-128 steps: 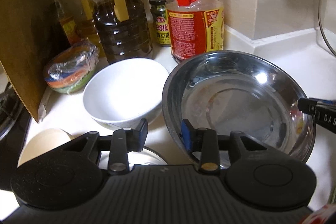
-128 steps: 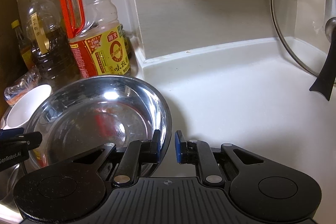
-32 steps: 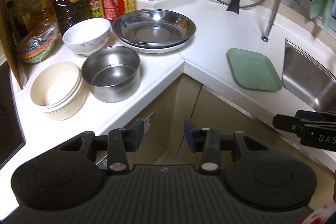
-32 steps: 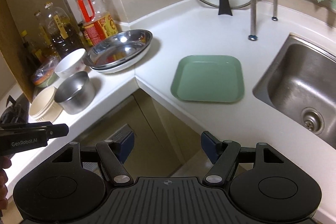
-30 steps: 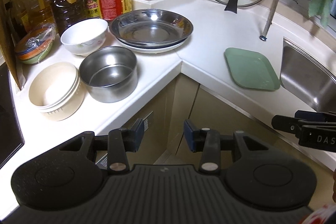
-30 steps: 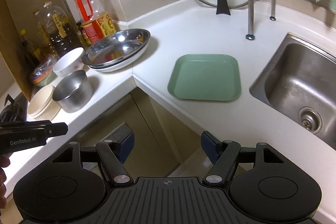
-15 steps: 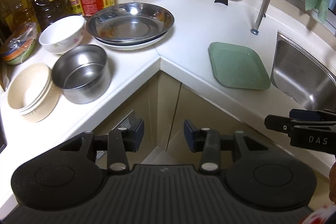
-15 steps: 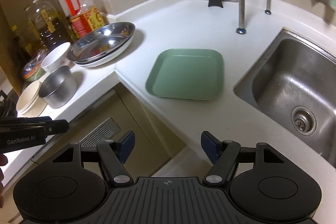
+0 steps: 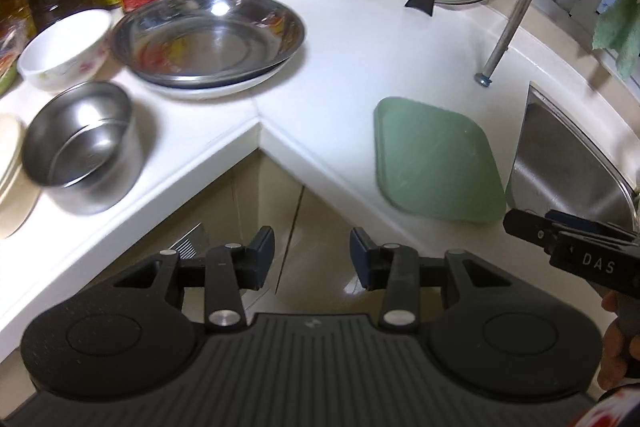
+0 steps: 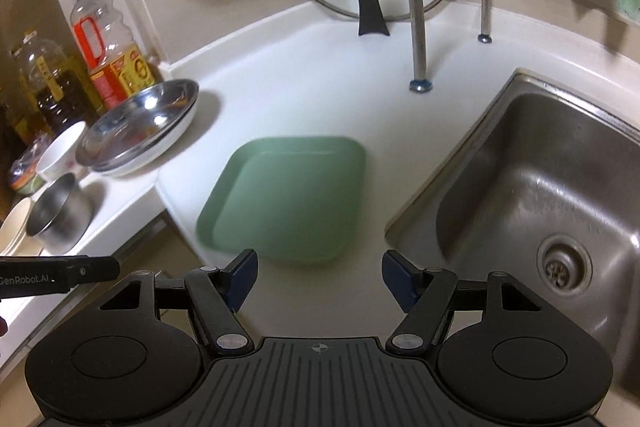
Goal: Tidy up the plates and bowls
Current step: 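Move both grippers to the edge of the green square plate, then close both grippers on the green plate edge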
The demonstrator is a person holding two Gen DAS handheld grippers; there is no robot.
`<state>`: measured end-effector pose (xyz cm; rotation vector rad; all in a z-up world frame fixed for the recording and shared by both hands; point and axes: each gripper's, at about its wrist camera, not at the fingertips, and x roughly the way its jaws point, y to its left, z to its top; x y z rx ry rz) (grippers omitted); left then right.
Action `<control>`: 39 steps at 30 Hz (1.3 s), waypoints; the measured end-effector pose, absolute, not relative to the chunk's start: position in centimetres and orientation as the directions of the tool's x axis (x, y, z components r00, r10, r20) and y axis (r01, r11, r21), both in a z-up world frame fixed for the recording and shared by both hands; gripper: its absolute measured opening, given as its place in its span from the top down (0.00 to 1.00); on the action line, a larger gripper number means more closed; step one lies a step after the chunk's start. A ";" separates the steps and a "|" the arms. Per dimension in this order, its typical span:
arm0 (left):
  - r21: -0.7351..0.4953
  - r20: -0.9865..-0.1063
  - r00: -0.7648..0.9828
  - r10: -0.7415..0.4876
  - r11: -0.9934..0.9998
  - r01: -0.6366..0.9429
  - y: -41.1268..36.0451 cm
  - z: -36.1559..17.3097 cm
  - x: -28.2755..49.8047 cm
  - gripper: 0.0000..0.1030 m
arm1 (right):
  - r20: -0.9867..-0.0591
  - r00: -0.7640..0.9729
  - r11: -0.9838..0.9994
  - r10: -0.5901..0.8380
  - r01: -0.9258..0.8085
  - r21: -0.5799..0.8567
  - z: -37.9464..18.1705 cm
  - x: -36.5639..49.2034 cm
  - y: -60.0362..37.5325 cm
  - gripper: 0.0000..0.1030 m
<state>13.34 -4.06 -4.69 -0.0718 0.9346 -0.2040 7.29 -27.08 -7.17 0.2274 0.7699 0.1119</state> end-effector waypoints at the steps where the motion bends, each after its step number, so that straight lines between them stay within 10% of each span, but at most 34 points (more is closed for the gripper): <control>1: -0.146 -0.787 0.581 -0.207 0.978 0.151 -4.5 -4.8 13.6 0.62 | -0.671 0.719 0.970 0.182 -0.019 0.243 -7.3 7.6 -27.3 0.33; 39: -0.051 -0.763 0.632 -0.139 0.987 0.156 -13.3 -8.4 19.4 0.88 | -0.661 0.685 0.948 0.306 -0.160 0.273 -11.1 14.6 -31.0 0.92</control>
